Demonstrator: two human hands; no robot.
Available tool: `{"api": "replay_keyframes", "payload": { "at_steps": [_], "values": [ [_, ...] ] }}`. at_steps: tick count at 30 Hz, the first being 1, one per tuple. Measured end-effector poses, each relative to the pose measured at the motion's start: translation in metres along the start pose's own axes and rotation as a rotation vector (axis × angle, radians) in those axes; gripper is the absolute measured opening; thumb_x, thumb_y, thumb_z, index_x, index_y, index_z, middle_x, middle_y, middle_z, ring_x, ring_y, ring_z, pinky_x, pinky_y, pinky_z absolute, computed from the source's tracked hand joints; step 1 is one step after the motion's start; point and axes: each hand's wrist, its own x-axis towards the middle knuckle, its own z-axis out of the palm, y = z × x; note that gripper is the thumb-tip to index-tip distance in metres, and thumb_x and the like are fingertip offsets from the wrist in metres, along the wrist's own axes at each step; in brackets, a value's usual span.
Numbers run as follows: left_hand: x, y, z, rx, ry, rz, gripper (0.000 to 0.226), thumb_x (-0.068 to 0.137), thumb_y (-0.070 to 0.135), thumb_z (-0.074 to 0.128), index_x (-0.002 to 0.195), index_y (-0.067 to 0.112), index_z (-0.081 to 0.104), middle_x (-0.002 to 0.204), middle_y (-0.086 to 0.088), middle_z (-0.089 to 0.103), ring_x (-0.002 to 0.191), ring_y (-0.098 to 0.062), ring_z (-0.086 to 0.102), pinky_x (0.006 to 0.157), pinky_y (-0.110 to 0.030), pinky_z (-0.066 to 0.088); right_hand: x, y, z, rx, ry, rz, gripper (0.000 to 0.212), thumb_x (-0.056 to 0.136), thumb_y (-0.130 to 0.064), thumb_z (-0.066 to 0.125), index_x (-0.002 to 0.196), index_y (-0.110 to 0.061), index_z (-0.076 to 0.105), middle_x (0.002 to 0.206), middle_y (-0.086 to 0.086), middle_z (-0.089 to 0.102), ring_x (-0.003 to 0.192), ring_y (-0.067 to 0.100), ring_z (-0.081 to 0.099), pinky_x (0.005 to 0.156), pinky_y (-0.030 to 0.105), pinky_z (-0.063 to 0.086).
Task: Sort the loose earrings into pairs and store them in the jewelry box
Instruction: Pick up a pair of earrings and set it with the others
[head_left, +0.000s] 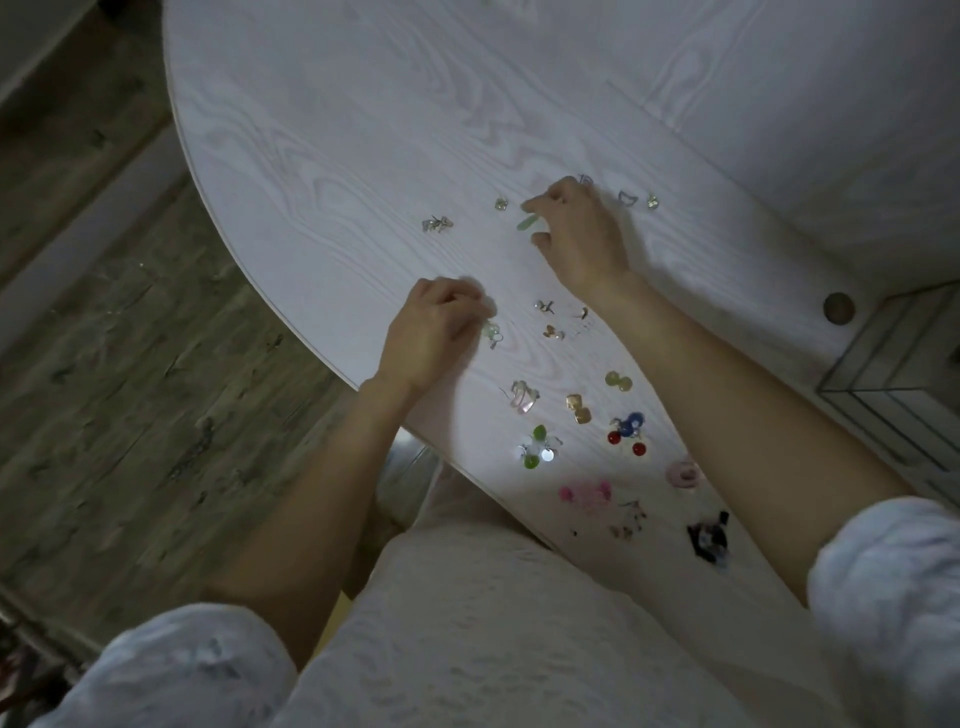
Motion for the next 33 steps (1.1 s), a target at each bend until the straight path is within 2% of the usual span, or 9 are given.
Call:
{"api": "replay_keyframes", "payload": {
  "at_steps": [3, 6, 10, 13, 18, 22, 27, 30, 33],
  "values": [
    [0.003, -0.002, -0.002, -0.004, 0.007, -0.039, 0.006, 0.083, 0.018, 0.065, 0.088, 0.017, 0.068, 0.104, 0.000, 0.066, 0.090, -0.025, 0.054, 0.075, -0.029, 0.044, 0.003, 0.000, 0.008, 0.022, 0.001, -0.009, 0.023, 0.091, -0.007, 0.053, 0.113, -0.005, 0.061, 0.120, 0.015, 0.051, 0.107, 0.031, 0.052, 0.075, 0.031, 0.044],
    [0.003, 0.001, -0.005, -0.052, -0.013, -0.056, 0.003, 0.086, 0.014, 0.060, 0.088, 0.013, 0.062, 0.097, -0.004, 0.065, 0.090, -0.025, 0.054, 0.078, -0.027, 0.041, -0.004, -0.001, 0.013, 0.054, 0.002, -0.032, 0.013, 0.090, -0.008, 0.055, 0.099, -0.001, 0.061, 0.108, 0.017, 0.053, 0.096, 0.032, 0.053, 0.070, 0.036, 0.045],
    [-0.003, 0.019, -0.017, -0.321, -0.012, -0.180, 0.006, 0.090, 0.018, 0.053, 0.091, 0.012, 0.056, 0.109, 0.004, 0.064, 0.100, -0.016, 0.059, 0.084, -0.029, 0.047, -0.017, -0.003, 0.014, 0.037, 0.027, -0.044, 0.014, 0.094, -0.014, 0.050, 0.099, -0.002, 0.056, 0.103, 0.018, 0.055, 0.094, 0.033, 0.051, 0.067, 0.043, 0.045],
    [-0.007, 0.035, -0.023, -0.573, 0.025, -0.248, 0.004, 0.091, 0.008, 0.055, 0.088, 0.006, 0.053, 0.113, 0.005, 0.064, 0.109, -0.004, 0.059, 0.094, -0.026, 0.048, -0.029, -0.007, 0.009, 0.033, 0.084, 0.012, 0.017, 0.098, -0.018, 0.044, 0.103, -0.004, 0.052, 0.098, 0.016, 0.060, 0.097, 0.031, 0.050, 0.062, 0.038, 0.040],
    [-0.007, 0.066, -0.022, -0.729, 0.073, -0.283, 0.007, 0.092, 0.008, 0.054, 0.087, 0.006, 0.050, 0.099, -0.007, 0.069, 0.098, -0.012, 0.065, 0.088, -0.032, 0.052, -0.067, -0.005, -0.013, 0.275, 0.252, 0.133, 0.017, 0.097, -0.020, 0.046, 0.099, -0.005, 0.054, 0.084, 0.010, 0.066, 0.084, 0.028, 0.056, 0.062, 0.036, 0.041],
    [-0.013, 0.104, -0.007, -0.768, -0.078, -0.272, 0.004, 0.093, 0.008, 0.049, 0.090, 0.006, 0.047, 0.087, -0.005, 0.065, 0.088, -0.020, 0.069, 0.077, -0.039, 0.053, -0.126, 0.004, -0.026, 0.521, 0.311, 0.249, 0.009, 0.092, -0.016, 0.056, 0.095, -0.008, 0.058, 0.081, 0.002, 0.065, 0.075, 0.018, 0.062, 0.069, 0.036, 0.052],
    [-0.036, 0.150, 0.023, -0.709, -0.303, -0.162, 0.005, 0.093, 0.013, 0.053, 0.088, 0.011, 0.051, 0.083, -0.005, 0.066, 0.080, -0.019, 0.066, 0.074, -0.042, 0.055, -0.214, 0.025, -0.024, 0.646, 0.369, 0.448, 0.007, 0.089, -0.016, 0.061, 0.093, -0.011, 0.062, 0.083, -0.004, 0.064, 0.076, 0.009, 0.061, 0.068, 0.016, 0.049],
    [-0.056, 0.175, 0.045, -0.615, -0.416, -0.052, 0.007, 0.091, 0.014, 0.057, 0.086, 0.018, 0.056, 0.082, -0.003, 0.067, 0.071, -0.014, 0.064, 0.065, -0.037, 0.056, -0.272, 0.041, -0.010, 0.718, 0.461, 0.585, 0.004, 0.088, -0.016, 0.061, 0.090, -0.013, 0.061, 0.082, 0.002, 0.067, 0.076, 0.016, 0.065, 0.070, 0.030, 0.055],
    [-0.078, 0.193, 0.064, -0.503, -0.492, 0.032, 0.004, 0.087, 0.015, 0.064, 0.090, 0.014, 0.065, 0.081, 0.001, 0.070, 0.067, -0.009, 0.063, 0.067, -0.027, 0.055, -0.320, 0.045, 0.011, 0.737, 0.516, 0.707, 0.004, 0.086, -0.014, 0.064, 0.087, -0.012, 0.062, 0.077, 0.003, 0.068, 0.072, 0.018, 0.067, 0.067, 0.030, 0.054]
  ]
}}
